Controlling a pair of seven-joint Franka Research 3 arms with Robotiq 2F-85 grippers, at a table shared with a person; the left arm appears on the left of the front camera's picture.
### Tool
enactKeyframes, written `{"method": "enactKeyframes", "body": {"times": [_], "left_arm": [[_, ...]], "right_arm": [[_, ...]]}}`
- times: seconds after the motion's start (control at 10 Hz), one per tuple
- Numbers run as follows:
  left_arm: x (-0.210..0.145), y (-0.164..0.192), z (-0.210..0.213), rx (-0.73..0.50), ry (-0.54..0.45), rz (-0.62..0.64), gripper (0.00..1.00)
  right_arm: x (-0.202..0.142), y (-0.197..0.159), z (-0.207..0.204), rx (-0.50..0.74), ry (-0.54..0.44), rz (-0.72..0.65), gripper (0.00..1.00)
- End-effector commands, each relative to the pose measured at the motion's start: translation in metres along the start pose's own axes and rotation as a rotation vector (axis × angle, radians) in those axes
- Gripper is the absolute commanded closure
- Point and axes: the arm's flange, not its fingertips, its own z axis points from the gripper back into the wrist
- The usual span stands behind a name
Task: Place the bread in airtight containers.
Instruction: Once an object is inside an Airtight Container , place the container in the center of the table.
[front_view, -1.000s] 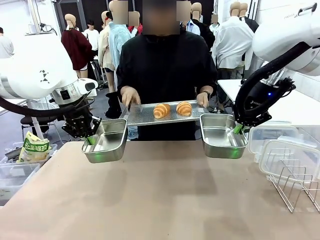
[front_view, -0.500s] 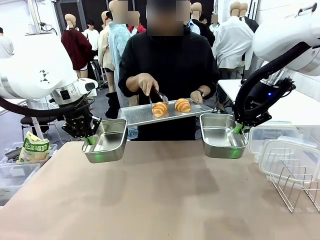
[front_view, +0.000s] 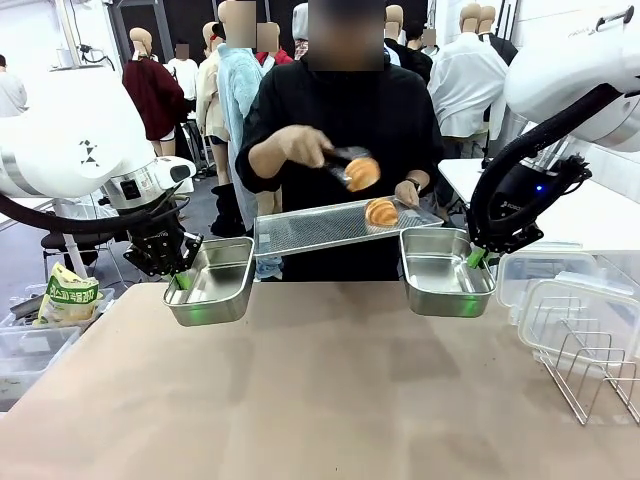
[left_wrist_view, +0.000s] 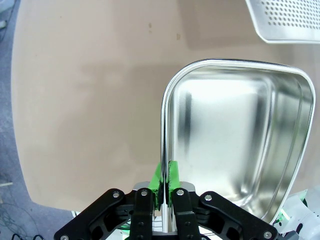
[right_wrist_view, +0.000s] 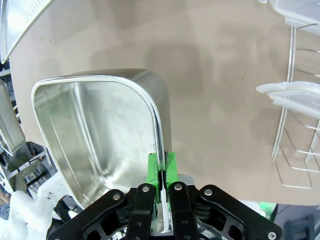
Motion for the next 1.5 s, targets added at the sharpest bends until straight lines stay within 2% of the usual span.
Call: {"method": "enactKeyframes", "body": {"times": [0.0, 1.4], "left_arm": [[0.0, 0.0009, 0.0018, 0.003, -0.005, 0.0, 1.0], [0.0, 0.0009, 0.0018, 0.003, -0.005, 0.0, 1.0]], "right_arm": [[-0.0024, -0.0004, 0.0003, 0.006, -0.007, 0.001, 1.0], [-0.0024, -0.0004, 0.0003, 0.006, -0.007, 0.001, 1.0]]}}
